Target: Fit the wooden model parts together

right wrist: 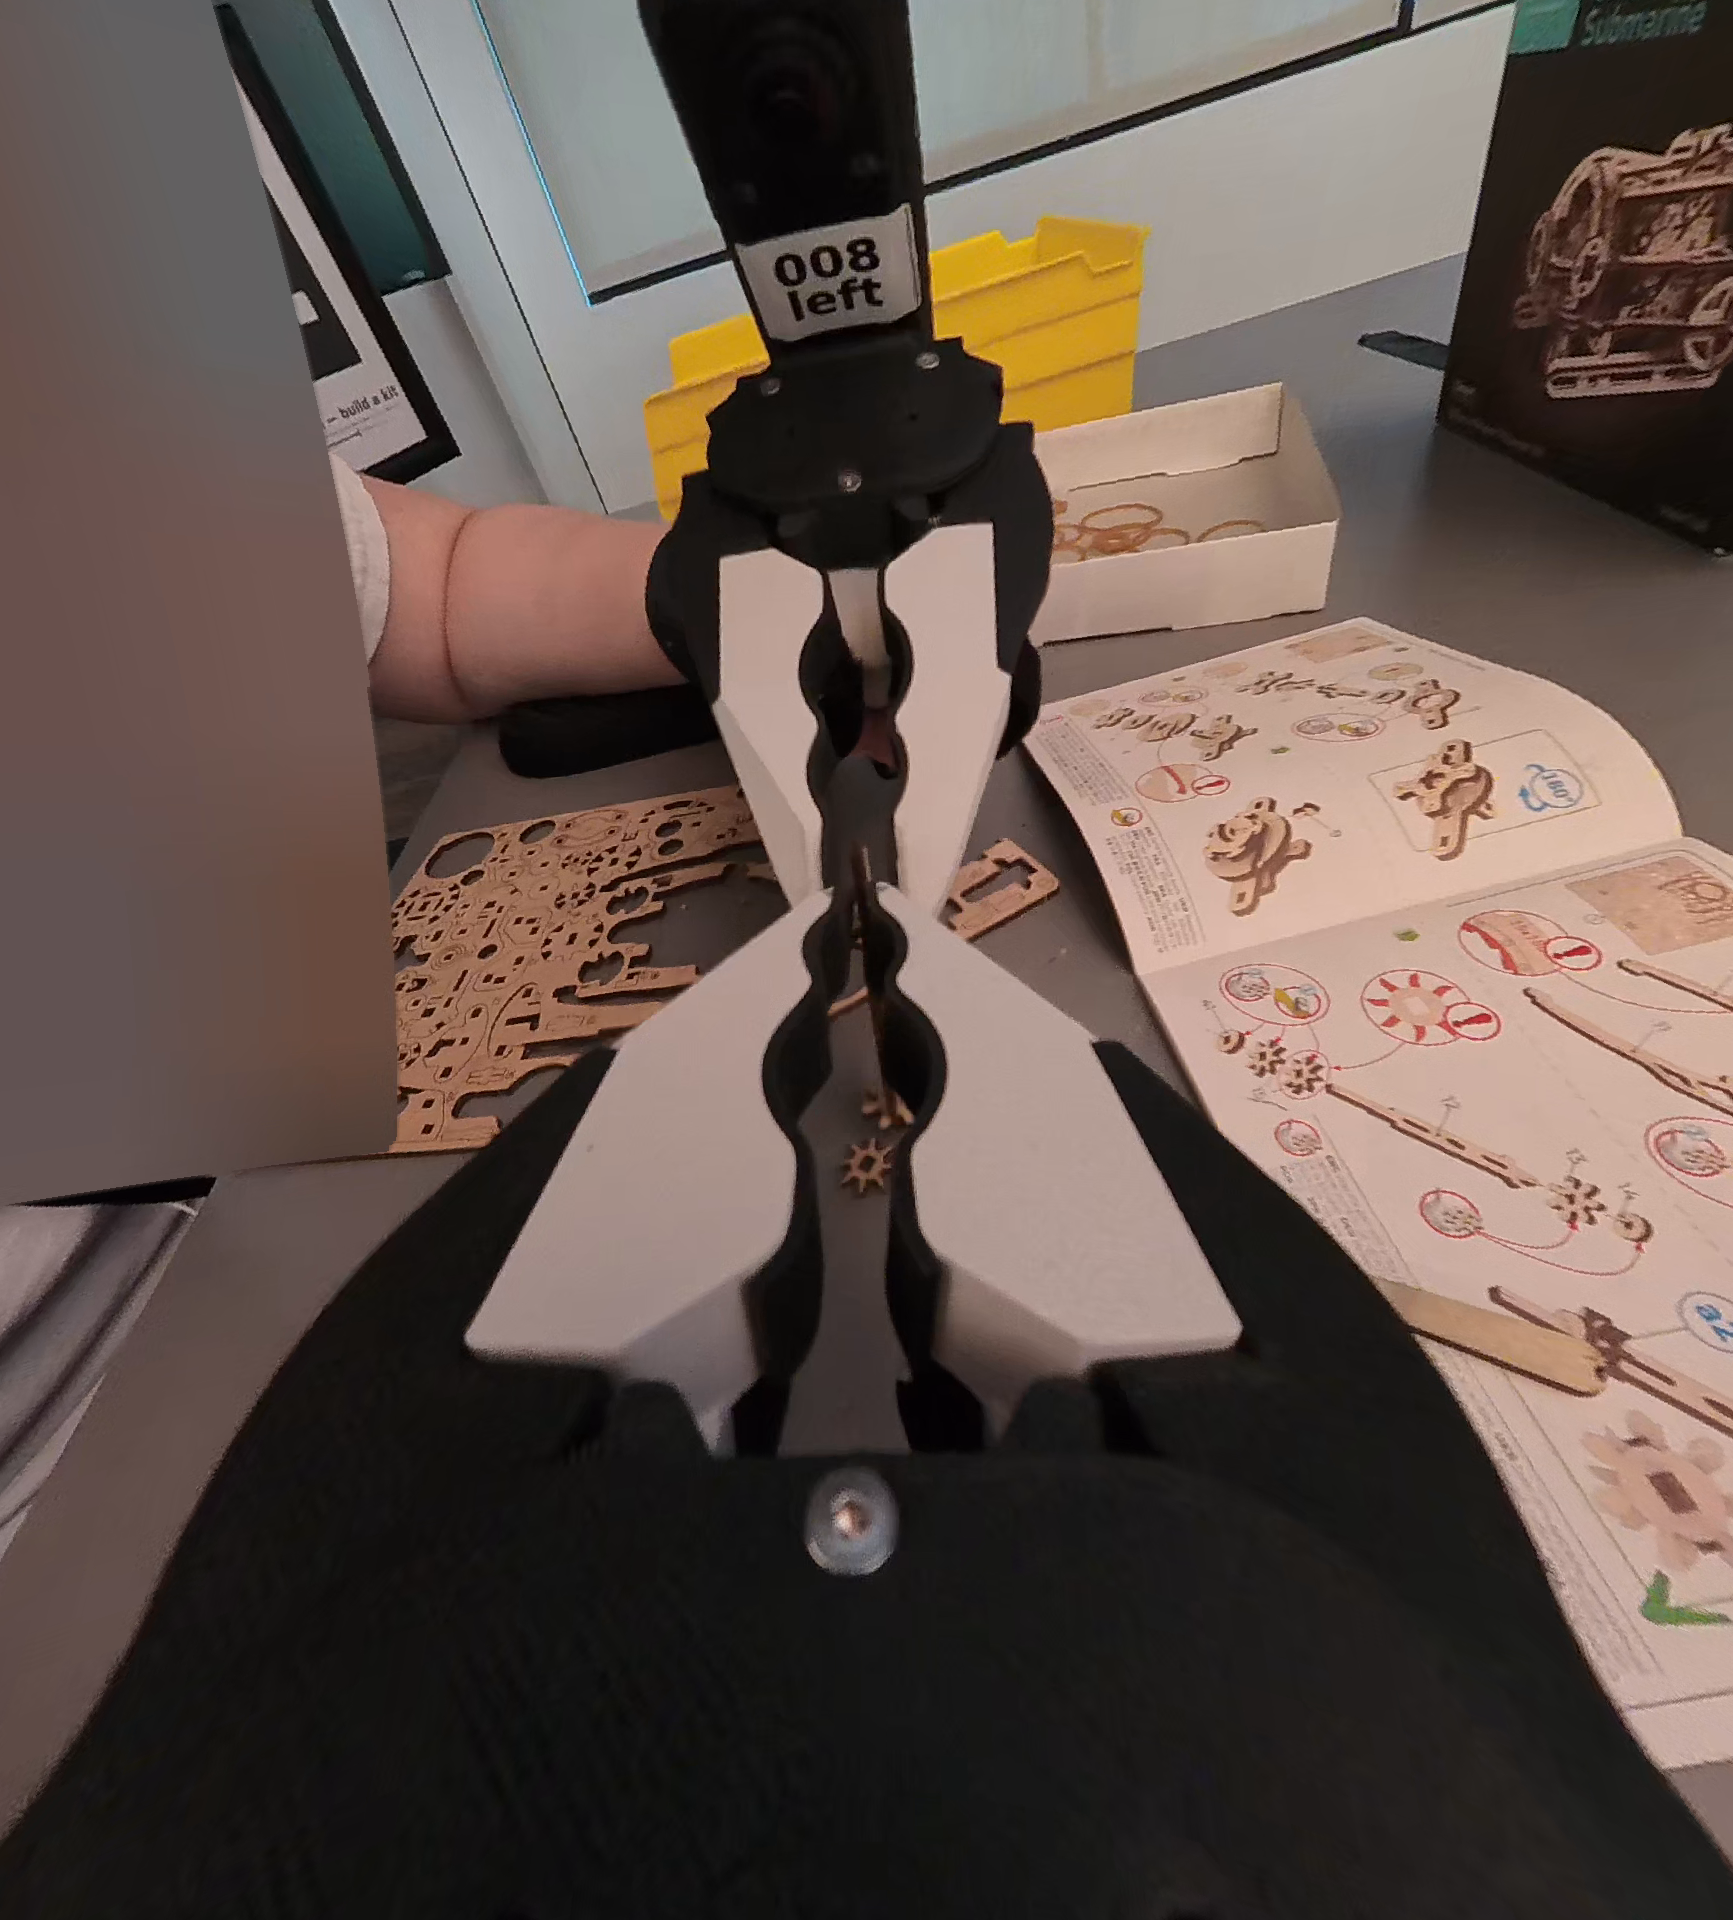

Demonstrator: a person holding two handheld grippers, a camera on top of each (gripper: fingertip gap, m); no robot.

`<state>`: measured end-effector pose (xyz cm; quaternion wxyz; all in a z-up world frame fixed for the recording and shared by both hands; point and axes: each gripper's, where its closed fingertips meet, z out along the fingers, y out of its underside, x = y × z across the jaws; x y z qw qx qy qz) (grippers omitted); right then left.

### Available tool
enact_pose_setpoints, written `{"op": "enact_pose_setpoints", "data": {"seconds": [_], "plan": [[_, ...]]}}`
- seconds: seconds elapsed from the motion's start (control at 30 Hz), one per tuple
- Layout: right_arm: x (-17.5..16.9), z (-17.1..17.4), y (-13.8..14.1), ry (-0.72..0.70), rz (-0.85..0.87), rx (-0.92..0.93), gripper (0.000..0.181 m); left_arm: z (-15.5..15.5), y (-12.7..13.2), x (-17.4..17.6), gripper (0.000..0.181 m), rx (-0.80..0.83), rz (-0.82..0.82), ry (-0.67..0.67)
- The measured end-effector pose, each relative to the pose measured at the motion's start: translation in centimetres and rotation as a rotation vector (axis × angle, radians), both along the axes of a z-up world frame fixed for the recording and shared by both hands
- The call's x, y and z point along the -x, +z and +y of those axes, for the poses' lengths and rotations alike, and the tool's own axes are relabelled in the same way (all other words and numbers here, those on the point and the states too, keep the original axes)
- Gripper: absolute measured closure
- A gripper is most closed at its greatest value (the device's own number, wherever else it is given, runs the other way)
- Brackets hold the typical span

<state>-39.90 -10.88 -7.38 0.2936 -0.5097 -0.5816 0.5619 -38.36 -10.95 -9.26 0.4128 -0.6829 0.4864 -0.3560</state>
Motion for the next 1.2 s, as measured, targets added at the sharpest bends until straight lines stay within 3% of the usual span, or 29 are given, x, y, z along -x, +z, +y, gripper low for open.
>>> {"op": "enact_pose_setpoints", "data": {"seconds": [0.37,0.63,1.2], "plan": [[-0.1,-0.3,-0.7,0.012,-0.030,-0.050,0.181,0.0,0.7,0.4,0.165,-0.021,-0.021,-0.011],[-0.2,-0.3,-0.7,0.023,-0.032,-0.032,0.181,0.1,1.0,0.1,0.176,-0.109,0.003,0.010],[-0.4,-0.5,-0.9,0.035,-0.014,-0.025,0.181,-0.2,1.0,0.0,0.176,-0.156,0.020,0.001]]}}
